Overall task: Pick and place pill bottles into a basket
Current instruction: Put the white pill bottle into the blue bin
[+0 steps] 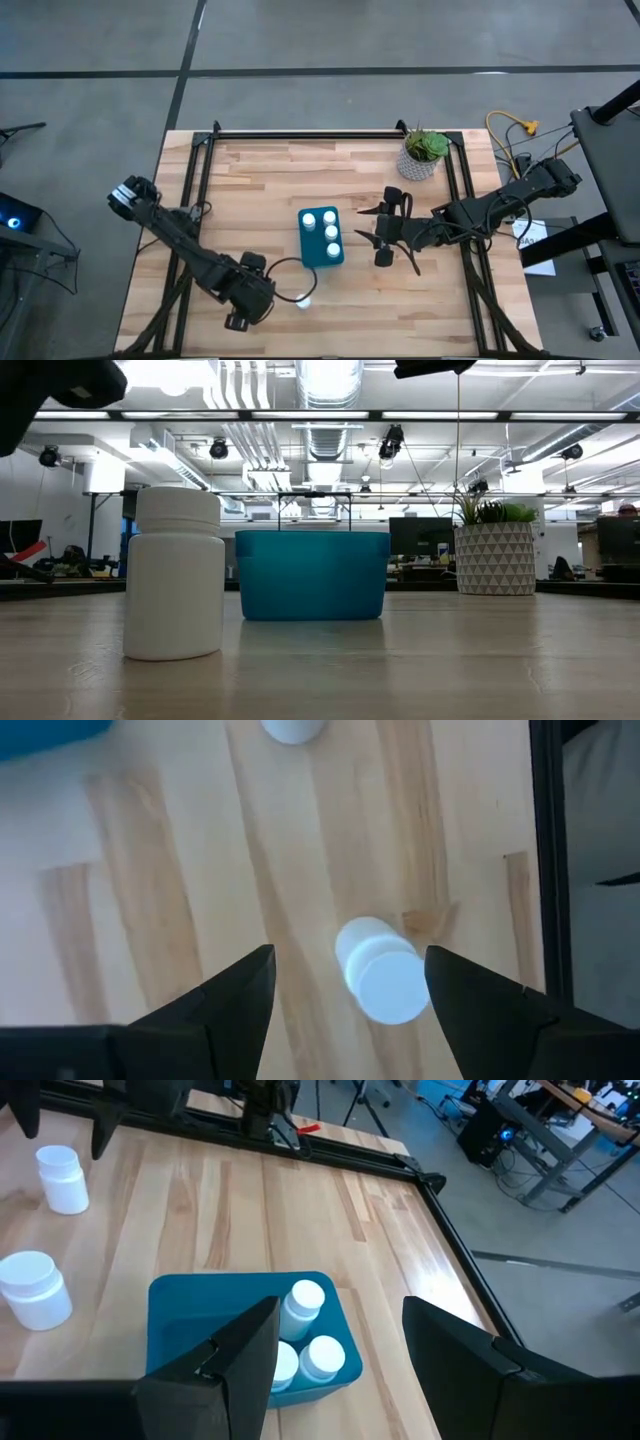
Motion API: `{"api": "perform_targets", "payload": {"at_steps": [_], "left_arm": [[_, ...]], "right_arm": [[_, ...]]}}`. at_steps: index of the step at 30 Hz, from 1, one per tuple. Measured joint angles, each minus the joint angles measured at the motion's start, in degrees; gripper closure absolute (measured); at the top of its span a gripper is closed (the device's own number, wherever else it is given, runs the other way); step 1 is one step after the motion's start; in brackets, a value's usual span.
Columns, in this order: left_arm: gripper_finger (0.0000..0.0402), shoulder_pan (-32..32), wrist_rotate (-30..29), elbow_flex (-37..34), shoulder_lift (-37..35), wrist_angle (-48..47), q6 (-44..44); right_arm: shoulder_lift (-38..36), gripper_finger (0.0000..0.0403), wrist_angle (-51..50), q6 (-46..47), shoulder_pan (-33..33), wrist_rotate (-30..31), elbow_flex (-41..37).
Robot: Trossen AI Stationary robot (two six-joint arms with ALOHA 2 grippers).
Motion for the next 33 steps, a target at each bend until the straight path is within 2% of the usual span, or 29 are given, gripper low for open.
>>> {"api": "perform_targets", "payload": {"at_steps": [10,16,33], "left_arm": [[0.0162,-4.4,0.0,-1.9,0.3,3.4,-6.7],[0.0162,-6.5,-3.8,-1.9,0.3,3.3,-8.4],[0.0162,-7.1,-3.6,-7.6,0.3,7.1,-12.9]], "right_arm": [[0.0,0.0197,0.0,0.5,0.0,0.0,0.0],[0.0,0.0197,0.0,0.6,0.0,0.0,0.0],[0.0,0.0197,0.0,0.9,0.1,-0.1,0.0]]}}
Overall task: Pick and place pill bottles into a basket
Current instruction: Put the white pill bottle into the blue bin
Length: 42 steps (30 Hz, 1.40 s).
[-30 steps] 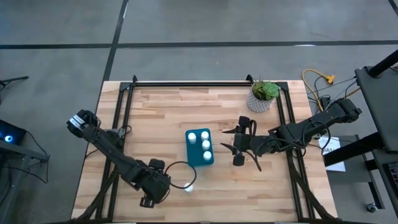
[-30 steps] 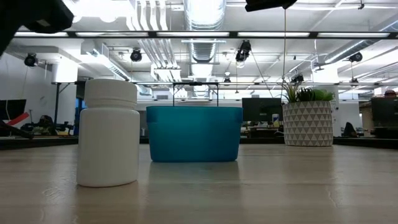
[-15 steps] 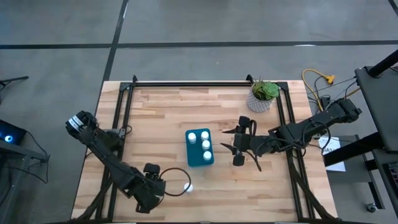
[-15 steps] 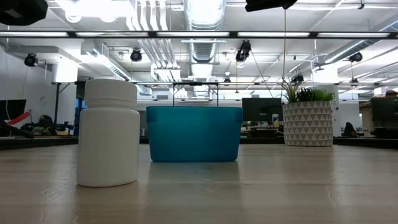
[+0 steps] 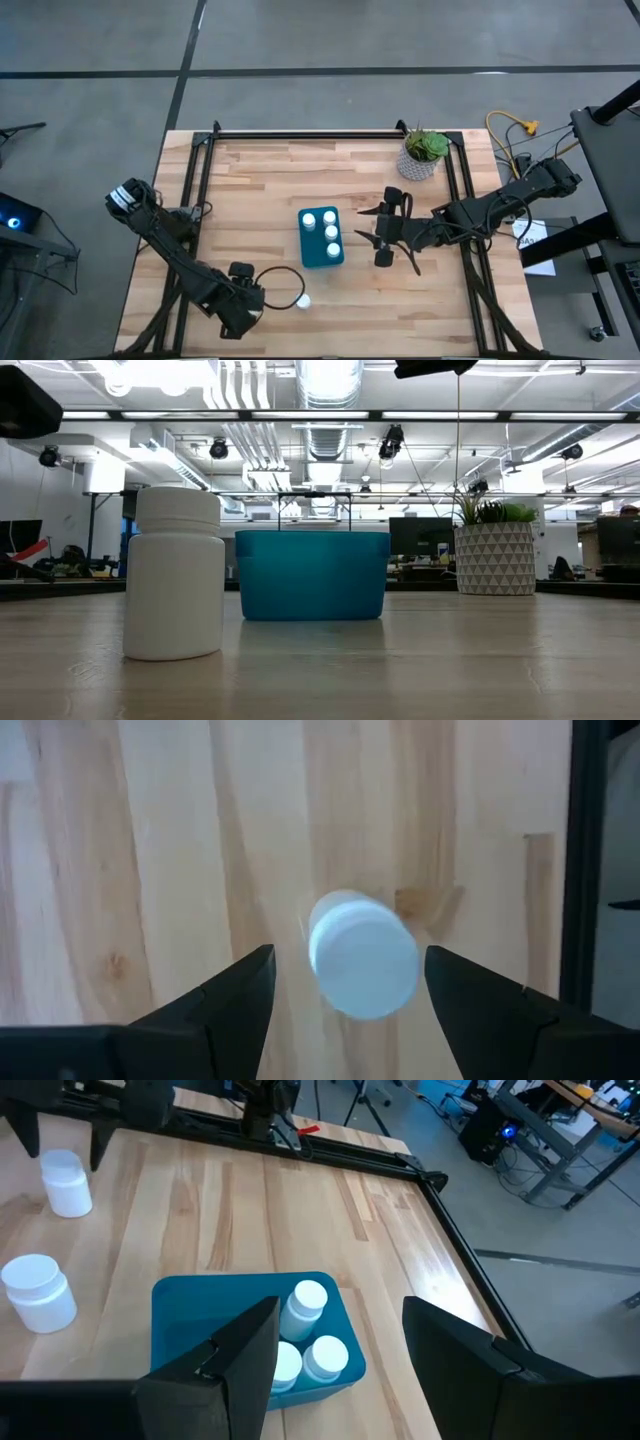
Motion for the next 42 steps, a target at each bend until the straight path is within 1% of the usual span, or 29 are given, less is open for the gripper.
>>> {"api": "perform_targets", "payload": {"at_steps": [8,13,19,23,29,39,42], "left_arm": [[0.0162,-0.2,0.7,-4.9,0.0,9.6,0.0],[0.0162,-0.2,2.0,-6.1,0.0,9.7,0.0],[0.0164,-0.2,0.9,-6.2,0.0,9.7,0.0],[0.0188,-0.2,0.9,-6.3,0.0,9.7,0.0],[0.0257,-0.2,0.8,-6.2,-0.2,9.8,0.0],[0.0259,-0.2,1.1,-5.1,-0.2,9.1,0.5],[0.0259,-0.2,0.2,-4.7,-0.5,8.0,1.6]], "right_arm": [[0.0,0.0197,0.0,0.0,0.0,0.0,0.0],[0.0,0.0197,0.0,0.0,0.0,-0.1,0.0],[0.0,0.0197,0.1,0.0,0.0,-0.1,0.0],[0.0,0.0197,0.1,0.0,0.0,-0.1,0.0],[0.0,0.0197,0.1,0.0,0.0,-0.1,0.0],[0.0,0.0197,0.3,0.0,0.0,-0.1,0.0],[0.0,0.0197,0.3,0.0,0.0,-0.1,0.0]]}}
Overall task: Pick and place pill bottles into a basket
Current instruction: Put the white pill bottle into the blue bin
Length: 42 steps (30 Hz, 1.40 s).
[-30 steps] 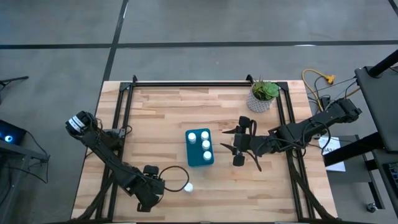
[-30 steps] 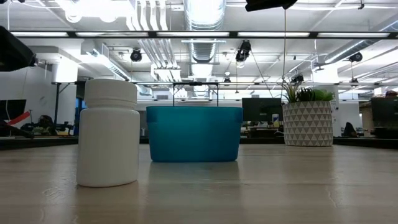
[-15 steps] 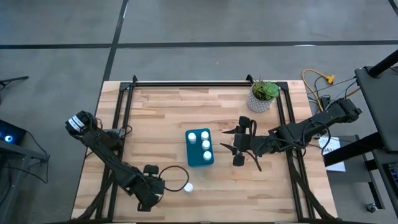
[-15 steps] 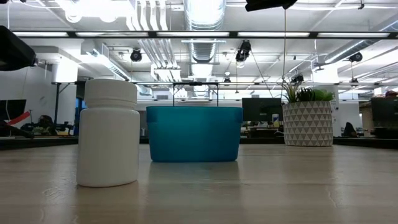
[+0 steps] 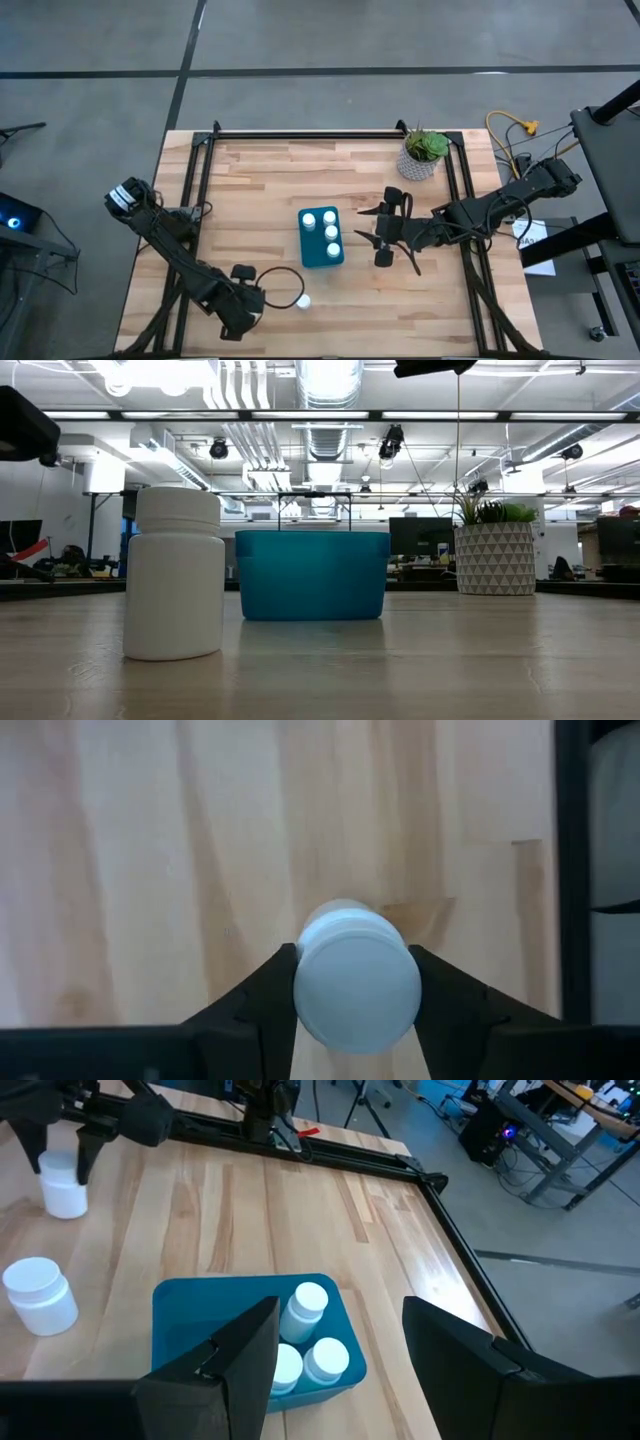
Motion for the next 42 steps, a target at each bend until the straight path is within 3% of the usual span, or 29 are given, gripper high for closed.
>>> {"api": "perform_targets", "payload": {"at_steps": [11,23,42], "left_arm": [[0.0259,0.5,-5.8,2.3,-0.1,-7.5,0.7],[0.0259,3.6,-15.0,12.3,-0.4,-13.6,11.6],[0.0259,18.9,-12.2,17.4,-0.7,-15.0,31.3]], "right_arm": [[0.0,0.0197,0.1,-0.2,0.0,0.1,0.0],[0.0,0.0197,0.2,-0.1,0.0,0.3,0.0],[0.0,0.0197,0.0,-0.2,0.0,0.3,0.0]]}}
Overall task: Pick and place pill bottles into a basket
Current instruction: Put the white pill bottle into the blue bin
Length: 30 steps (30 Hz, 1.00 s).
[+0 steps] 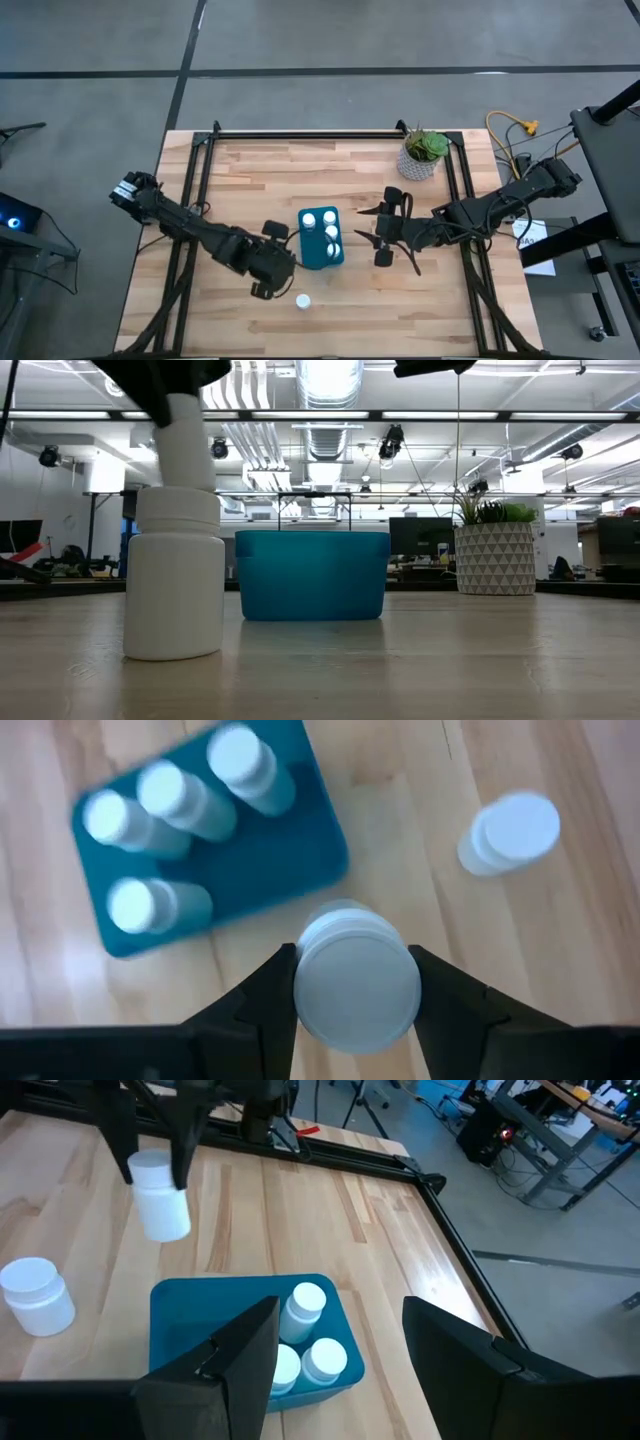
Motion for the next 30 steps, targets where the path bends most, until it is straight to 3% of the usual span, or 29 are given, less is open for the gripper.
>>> {"api": "perform_targets", "payload": {"at_steps": [13,20,30], "left_arm": [[0.0259,11.7,5.3,1.9,0.0,0.6,11.0],[0.0259,16.3,12.8,0.8,0.0,9.1,15.7],[0.0259,20.1,13.3,-5.8,0.4,14.9,16.2]], "right_arm": [[0.0,0.0197,-0.1,0.0,0.0,0.0,0.0],[0.0,0.0197,-0.1,0.0,0.0,0.0,0.0],[0.0,0.0197,-0.2,-0.2,0.0,0.0,0.0]]}}
